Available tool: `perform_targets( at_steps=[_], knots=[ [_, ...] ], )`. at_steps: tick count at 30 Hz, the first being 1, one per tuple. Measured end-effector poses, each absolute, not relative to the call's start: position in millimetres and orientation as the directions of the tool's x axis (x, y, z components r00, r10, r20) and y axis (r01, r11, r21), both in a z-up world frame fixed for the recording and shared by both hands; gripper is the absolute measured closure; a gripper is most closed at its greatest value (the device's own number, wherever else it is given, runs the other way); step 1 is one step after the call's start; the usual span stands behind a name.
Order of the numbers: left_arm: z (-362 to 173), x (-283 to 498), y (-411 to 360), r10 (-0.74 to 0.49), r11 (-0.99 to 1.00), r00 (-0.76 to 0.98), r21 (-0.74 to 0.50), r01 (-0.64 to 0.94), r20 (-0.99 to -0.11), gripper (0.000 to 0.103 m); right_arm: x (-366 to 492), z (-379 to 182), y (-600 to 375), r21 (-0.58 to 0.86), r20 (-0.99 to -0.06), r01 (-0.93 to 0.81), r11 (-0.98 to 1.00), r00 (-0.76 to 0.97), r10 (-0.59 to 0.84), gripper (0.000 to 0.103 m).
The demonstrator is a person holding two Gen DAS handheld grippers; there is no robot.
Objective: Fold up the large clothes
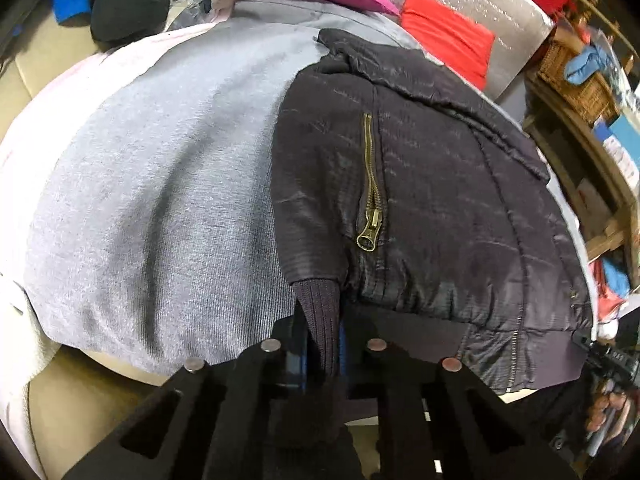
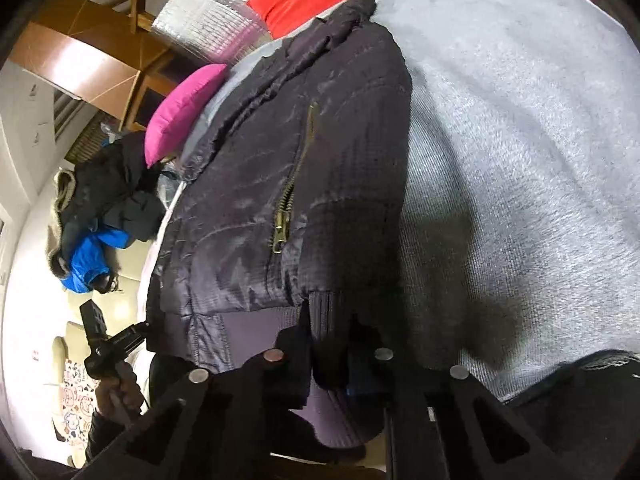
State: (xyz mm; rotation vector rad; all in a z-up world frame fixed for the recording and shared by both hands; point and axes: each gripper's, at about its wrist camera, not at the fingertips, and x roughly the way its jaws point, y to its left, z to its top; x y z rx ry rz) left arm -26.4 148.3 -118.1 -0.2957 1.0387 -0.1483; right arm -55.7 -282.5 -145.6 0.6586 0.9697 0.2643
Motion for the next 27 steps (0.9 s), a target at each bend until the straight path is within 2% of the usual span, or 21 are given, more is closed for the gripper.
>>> perform_targets(
  at_steps=[9,13,18,19,21,22,23,25,27],
  knots=[
    [-93,-57,153,-0.295,0.937,0.539,-0.349,0.001,-0.789,0.095,-76,-113,-286,0.58,-0.679,0.011,0.814,0.559,0.476,0.094],
    [-97,-70,156,-0.32,0.926,0.525,-0.377,0.0,-0.788,0.095,-83,-109,-297,0.577,-0.692,0.016,0.817,0.541,0.478,0.094],
    [-115,-58,165,-0.325,0.915,0.491,-0.399,-0.053,-0.808,0.088,-78,-126,-312,0.633,-0.678,0.062,0.771,0.524,0.515,0.09],
    [-115,-56,167,-0.322,0.914,0.492,-0.401,-0.062,-0.809,0.085,-77,-128,-313,0.641,-0.674,0.065,0.765,0.526,0.519,0.087],
    [-117,-54,165,-0.312,0.918,0.493,-0.392,-0.064,-0.812,0.07,-73,-130,-310,0.633,-0.677,0.064,0.771,0.529,0.512,0.076],
    [-116,-52,160,-0.301,0.923,0.498,-0.38,-0.064,-0.813,0.066,-73,-132,-309,0.636,-0.677,0.066,0.769,0.527,0.515,0.065],
    [-117,-50,159,-0.292,0.927,0.5,-0.371,-0.063,-0.815,0.056,-71,-134,-309,0.643,-0.674,0.069,0.763,0.524,0.52,0.044],
    [-120,-47,154,-0.295,0.927,0.504,-0.372,-0.057,-0.812,0.052,-66,-135,-303,0.655,-0.661,0.063,0.753,0.531,0.53,0.041],
    [-122,-48,152,-0.3,0.928,0.501,-0.37,-0.044,-0.812,0.056,-60,-136,-296,0.636,-0.679,0.067,0.769,0.523,0.516,0.039]
  ],
)
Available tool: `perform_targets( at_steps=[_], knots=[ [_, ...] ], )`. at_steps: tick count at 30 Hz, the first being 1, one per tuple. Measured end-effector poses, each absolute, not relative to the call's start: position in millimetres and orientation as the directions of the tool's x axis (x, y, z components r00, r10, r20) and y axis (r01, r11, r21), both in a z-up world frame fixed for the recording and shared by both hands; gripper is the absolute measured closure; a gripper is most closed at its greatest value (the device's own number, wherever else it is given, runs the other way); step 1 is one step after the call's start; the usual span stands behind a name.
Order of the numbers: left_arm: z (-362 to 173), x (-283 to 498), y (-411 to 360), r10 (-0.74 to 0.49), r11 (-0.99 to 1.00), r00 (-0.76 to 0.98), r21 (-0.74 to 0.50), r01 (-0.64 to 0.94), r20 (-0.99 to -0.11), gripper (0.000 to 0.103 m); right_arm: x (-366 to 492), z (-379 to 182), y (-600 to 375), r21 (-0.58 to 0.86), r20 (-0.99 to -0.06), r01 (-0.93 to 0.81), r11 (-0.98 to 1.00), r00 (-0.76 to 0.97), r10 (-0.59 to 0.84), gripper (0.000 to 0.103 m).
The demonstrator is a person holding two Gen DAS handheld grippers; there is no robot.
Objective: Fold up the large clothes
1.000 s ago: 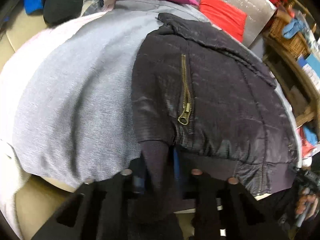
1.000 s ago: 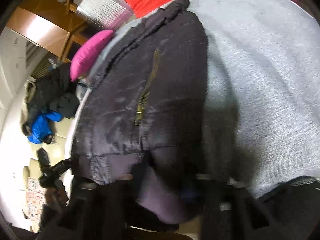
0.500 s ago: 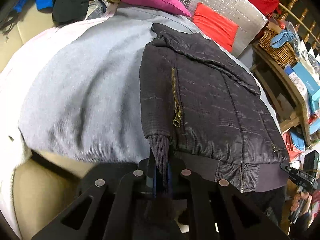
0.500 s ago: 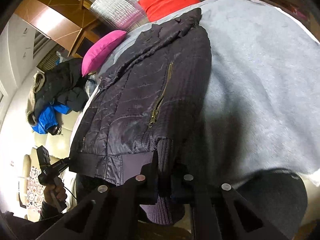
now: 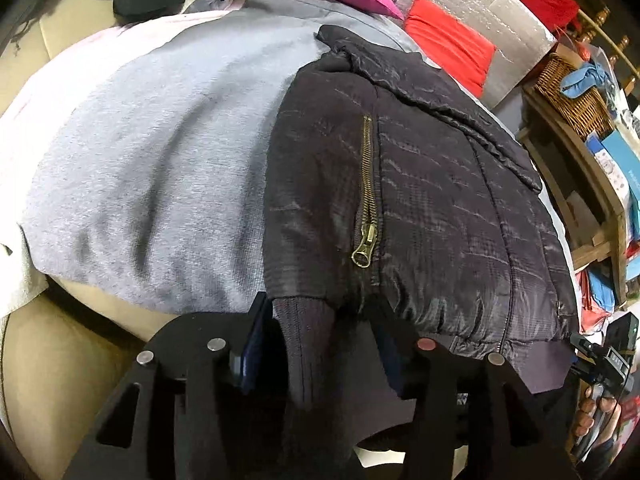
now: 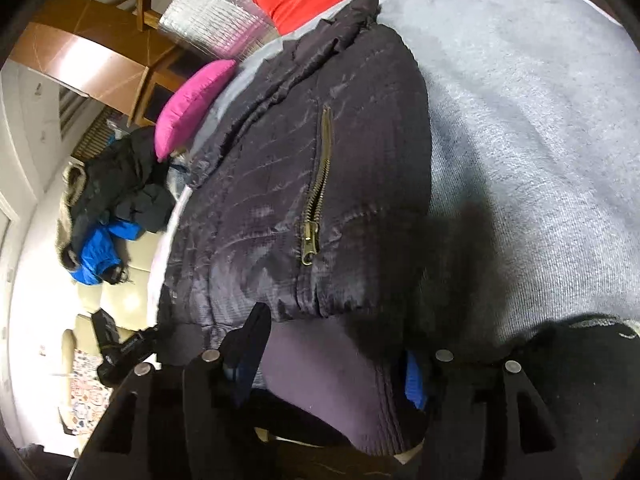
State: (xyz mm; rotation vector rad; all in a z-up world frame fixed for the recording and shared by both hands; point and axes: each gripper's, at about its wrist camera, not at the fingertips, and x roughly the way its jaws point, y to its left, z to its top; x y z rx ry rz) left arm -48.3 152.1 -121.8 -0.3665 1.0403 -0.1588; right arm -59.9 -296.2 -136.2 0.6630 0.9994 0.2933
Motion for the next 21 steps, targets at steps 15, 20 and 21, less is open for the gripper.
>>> perform_targets(
  at_steps=[15,20,21],
  knots=[
    [-88,-78,161,-0.341,0.925,0.541,-0.378,0.046,-0.768,0.09,-81,-111,-305,0.651,-0.647,0.021,0.759,0.539,0.539,0.093],
    [-83,-90,170,-0.376,0.903,0.537,-0.43,0.028,-0.755,0.09,-95,-115,-312,0.689,-0.626,0.042,0.723,0.537,0.566,0.093],
    [-79,-90,173,-0.39,0.894,0.544,-0.448,0.028,-0.743,0.09,-98,-114,-314,0.695,-0.618,0.037,0.718,0.54,0.571,0.093]
  ],
)
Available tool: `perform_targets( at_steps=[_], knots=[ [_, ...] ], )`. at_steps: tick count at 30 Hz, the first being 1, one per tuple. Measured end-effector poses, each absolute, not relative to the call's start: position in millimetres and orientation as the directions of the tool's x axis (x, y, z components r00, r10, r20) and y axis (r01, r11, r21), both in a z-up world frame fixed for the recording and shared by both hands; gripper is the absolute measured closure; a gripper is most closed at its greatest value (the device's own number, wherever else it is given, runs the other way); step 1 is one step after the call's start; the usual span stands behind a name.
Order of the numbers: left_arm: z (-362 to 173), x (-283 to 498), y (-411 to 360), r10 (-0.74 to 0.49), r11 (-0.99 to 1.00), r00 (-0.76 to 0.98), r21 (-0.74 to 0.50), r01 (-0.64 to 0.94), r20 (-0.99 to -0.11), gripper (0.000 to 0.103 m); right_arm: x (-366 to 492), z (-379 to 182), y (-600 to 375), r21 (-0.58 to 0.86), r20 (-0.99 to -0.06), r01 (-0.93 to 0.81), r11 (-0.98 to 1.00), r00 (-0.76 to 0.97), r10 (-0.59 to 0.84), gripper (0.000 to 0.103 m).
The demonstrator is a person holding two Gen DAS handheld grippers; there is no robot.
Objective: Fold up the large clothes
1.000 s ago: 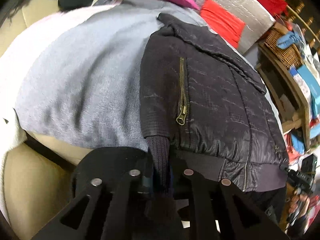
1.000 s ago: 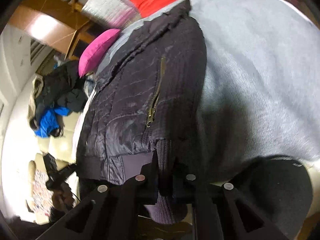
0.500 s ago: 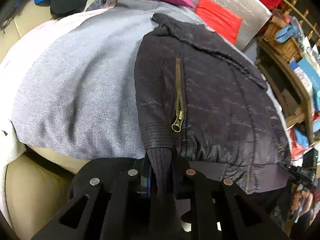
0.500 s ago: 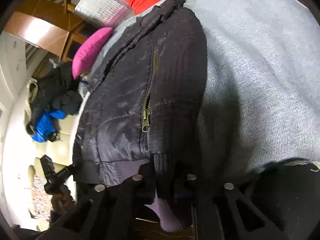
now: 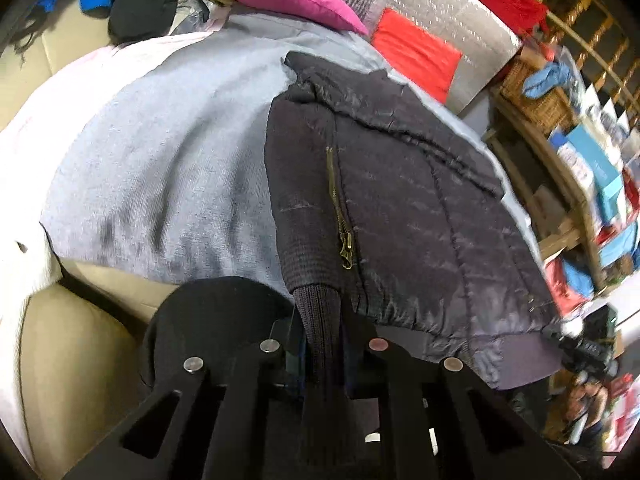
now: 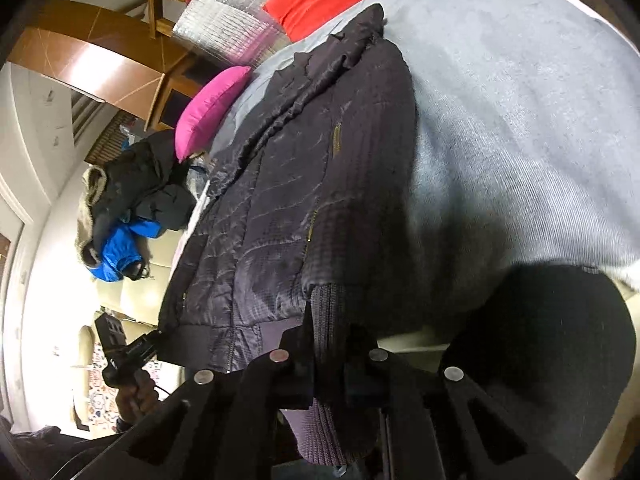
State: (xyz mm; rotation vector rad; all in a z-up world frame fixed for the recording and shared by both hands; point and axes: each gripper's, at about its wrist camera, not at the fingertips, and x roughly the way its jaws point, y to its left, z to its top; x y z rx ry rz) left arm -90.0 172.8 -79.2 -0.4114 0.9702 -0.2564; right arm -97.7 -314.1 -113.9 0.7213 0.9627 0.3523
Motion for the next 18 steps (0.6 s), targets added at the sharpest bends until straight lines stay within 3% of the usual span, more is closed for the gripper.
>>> perform_targets(
  at_steps=[6,11,18],
  knots=[
    [-71,-76,193,-0.446,0.846,0.569,-0.533,0.016,-0.691,0.09,-101,-99,-323,0.731,-0.559,-0.004,0.683,0.572,0.601,0.094],
    [-93,-80,194,-0.439,0.844,0.519,-0.535,-0.042,-0.733,0.09,-99,-114,-324,0.747,-0.563,0.028,0.664,0.557,0.61,0.094],
    [-69,-81,196,-0.444,0.842,0.568,-0.539,0.001,-0.693,0.09,-97,-97,-326,0.752,-0.529,-0.009,0.659,0.587,0.613,0.094]
  ],
)
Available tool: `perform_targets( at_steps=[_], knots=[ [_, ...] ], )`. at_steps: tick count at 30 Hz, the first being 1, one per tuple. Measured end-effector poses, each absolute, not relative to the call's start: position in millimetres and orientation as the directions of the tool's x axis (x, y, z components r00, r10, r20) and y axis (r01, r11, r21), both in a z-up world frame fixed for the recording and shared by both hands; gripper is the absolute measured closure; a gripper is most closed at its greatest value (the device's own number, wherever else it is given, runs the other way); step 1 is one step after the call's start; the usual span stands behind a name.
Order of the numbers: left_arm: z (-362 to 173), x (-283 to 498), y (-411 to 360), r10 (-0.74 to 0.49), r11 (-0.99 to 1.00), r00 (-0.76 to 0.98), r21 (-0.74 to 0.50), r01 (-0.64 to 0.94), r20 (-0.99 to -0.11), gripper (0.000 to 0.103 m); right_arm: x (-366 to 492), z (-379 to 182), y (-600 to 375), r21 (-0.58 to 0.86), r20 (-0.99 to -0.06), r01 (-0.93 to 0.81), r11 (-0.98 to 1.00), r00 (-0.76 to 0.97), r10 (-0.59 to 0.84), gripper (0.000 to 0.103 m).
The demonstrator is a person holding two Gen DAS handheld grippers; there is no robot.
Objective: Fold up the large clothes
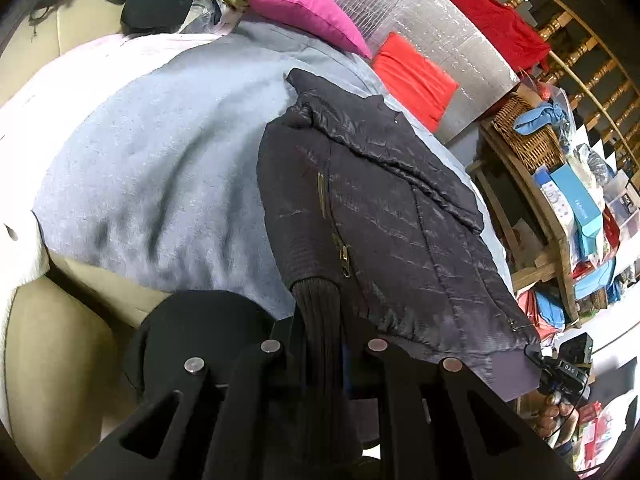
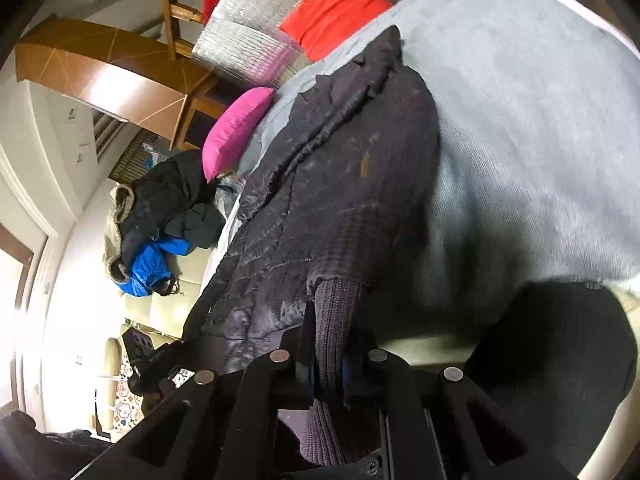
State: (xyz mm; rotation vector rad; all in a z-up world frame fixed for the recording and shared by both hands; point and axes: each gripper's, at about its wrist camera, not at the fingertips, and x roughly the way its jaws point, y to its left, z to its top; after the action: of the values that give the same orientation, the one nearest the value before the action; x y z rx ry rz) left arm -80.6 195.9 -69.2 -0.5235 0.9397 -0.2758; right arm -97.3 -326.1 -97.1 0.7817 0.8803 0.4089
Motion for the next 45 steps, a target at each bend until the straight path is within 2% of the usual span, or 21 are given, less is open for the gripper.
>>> perform_targets(
  at_steps=[5,25,36,45],
  knots=[
    [-83,-82,197,-0.446,0.836,0.54,-0.548,-0.034,-0.714,0.091,-96,-111,-325,0.767,-0.536,0.02,0.642,0.57,0.623,0.094],
    [22,-27,172,-0.473,0.816,0.721,-0.56,0.143,-0.506,0.091,-59,-29,-341,0.764,-0.366,-0.152,0.627,0.699,0.615,0.094],
    [42,-1,173,-0.46,0.819,0.76,-0.551,0.163,-0.459,0.091,-22,10,-340,0.749,-0.291,-0.209,0.628,0.748,0.596,0.094],
    [51,19,171,-0.466,0.821,0.768,-0.538,0.19,-0.44,0.091,-5,14,-343,0.747,-0.28,-0.214,0.629,0.757,0.59,0.094]
  ],
)
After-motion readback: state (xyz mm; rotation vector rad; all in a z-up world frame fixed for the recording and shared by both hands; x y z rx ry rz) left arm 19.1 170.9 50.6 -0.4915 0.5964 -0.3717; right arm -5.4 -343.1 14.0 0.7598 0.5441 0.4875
